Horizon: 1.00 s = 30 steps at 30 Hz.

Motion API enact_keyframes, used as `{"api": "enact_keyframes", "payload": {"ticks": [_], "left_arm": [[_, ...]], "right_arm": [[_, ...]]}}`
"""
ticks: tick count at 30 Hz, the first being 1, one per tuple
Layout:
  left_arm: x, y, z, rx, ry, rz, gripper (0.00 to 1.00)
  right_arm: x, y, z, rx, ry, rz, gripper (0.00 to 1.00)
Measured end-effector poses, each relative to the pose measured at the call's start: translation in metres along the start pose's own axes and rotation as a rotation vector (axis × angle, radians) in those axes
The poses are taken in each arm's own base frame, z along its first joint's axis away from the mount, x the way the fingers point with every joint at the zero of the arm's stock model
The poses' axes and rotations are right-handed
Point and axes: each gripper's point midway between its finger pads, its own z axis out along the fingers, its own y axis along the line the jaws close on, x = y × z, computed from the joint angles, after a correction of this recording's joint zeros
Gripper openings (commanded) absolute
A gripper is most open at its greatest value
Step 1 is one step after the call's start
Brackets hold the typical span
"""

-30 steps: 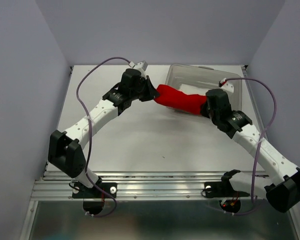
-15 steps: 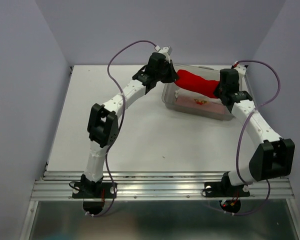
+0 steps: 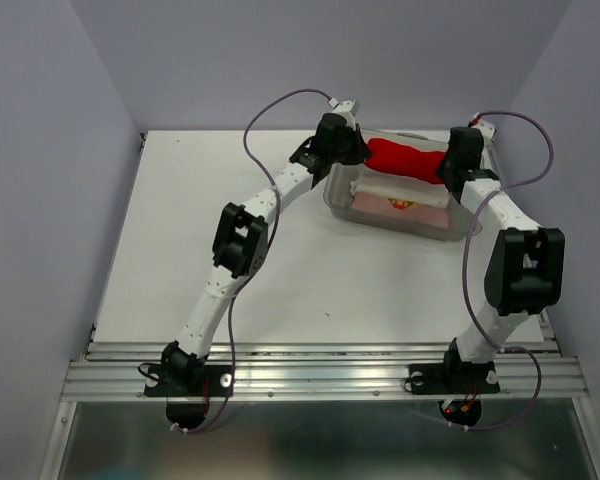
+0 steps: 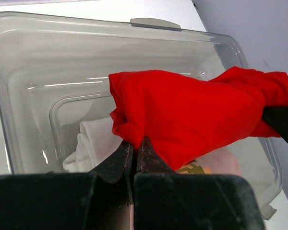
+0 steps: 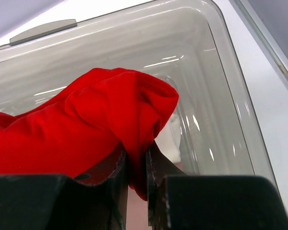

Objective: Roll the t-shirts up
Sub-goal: Place the T-shirt in the bin.

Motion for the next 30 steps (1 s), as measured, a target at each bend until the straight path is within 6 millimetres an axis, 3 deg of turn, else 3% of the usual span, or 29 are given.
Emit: {"api": "enact_keyframes", "payload": {"ticks": [6, 20, 30], "left_arm": [[0.01, 0.011, 0.018, 0.021, -0.026, -0.005, 0.0], [0.002, 0.035, 0.039, 0.037, -0.129, -0.016, 0.0], [0.027, 0.06, 0.059, 0.037, -0.136, -0.051, 0.0]], "right_arm": [[0.006, -0.001, 0.03, -0.02, -0.008, -0.03, 0.01], [0.013, 0.014, 0.076, -0.09, -0.024, -0.059, 0.01], [0.028, 0.016, 0.1, -0.09, -0.004, -0.081, 0.01]]}}
